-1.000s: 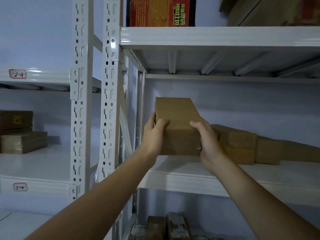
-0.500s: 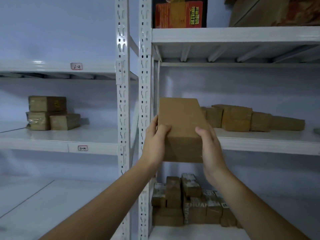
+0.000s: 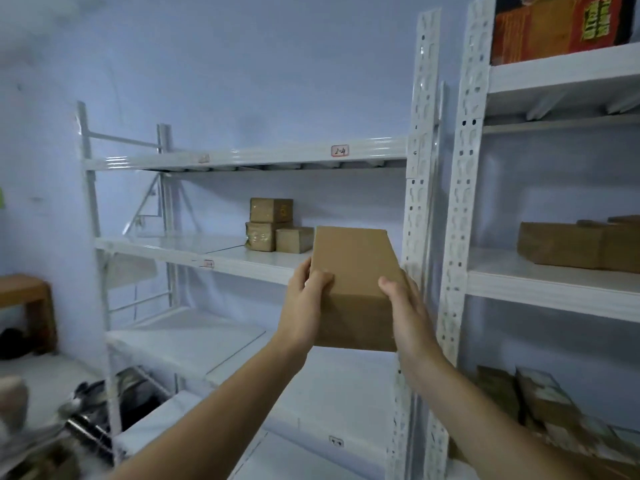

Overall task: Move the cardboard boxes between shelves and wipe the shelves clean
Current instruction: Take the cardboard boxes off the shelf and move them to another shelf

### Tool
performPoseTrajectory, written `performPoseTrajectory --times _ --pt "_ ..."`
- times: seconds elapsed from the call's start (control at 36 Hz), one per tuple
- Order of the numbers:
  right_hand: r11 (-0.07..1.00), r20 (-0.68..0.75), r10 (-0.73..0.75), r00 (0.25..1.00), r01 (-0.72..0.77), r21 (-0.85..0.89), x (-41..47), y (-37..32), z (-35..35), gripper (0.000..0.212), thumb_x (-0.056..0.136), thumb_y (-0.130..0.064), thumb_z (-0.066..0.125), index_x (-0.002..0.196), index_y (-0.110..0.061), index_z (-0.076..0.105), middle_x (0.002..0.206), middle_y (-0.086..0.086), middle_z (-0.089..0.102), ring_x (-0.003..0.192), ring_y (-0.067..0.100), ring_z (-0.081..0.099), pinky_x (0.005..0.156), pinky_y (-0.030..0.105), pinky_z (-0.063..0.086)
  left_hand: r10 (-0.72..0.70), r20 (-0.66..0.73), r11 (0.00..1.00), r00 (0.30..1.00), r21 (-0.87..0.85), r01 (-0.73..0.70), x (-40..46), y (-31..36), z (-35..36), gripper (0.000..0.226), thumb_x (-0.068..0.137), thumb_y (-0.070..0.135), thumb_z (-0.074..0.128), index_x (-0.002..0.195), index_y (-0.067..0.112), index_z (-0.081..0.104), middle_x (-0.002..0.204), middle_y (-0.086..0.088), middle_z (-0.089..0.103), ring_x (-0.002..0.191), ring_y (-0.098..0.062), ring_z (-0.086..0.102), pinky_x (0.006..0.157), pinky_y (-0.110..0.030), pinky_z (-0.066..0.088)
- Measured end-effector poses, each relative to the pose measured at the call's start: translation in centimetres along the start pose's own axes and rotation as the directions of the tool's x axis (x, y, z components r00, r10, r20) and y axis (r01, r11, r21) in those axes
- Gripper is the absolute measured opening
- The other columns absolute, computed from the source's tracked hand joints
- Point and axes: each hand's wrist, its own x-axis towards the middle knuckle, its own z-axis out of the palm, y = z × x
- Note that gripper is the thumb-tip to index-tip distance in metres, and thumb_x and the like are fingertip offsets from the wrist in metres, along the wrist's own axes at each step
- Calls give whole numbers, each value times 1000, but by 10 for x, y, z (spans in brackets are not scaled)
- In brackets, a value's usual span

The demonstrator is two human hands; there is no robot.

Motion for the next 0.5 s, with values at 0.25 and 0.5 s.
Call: performPoseTrajectory --times 0.25,0.5 --pt "997 85 80 993 -79 -10 58 35 77 12 101 -48 51 114 -50 52 112 -16 63 99 7 62 69 28 47 -87 -113 996 990 14 89 70 -17 -61 50 73 56 56 120 41 58 116 3 66 110 -23 63 98 -52 54" --pt "995 103 89 991 -83 -63 157 56 128 26 102 -51 49 126 -40 49 108 -16 60 94 5 60 65 25 44 -132 -134 991 982 -32 128 184 -33 -86 33 92 46 57 119 28 52 117 -5 61 110 -26 61 94 -49 53"
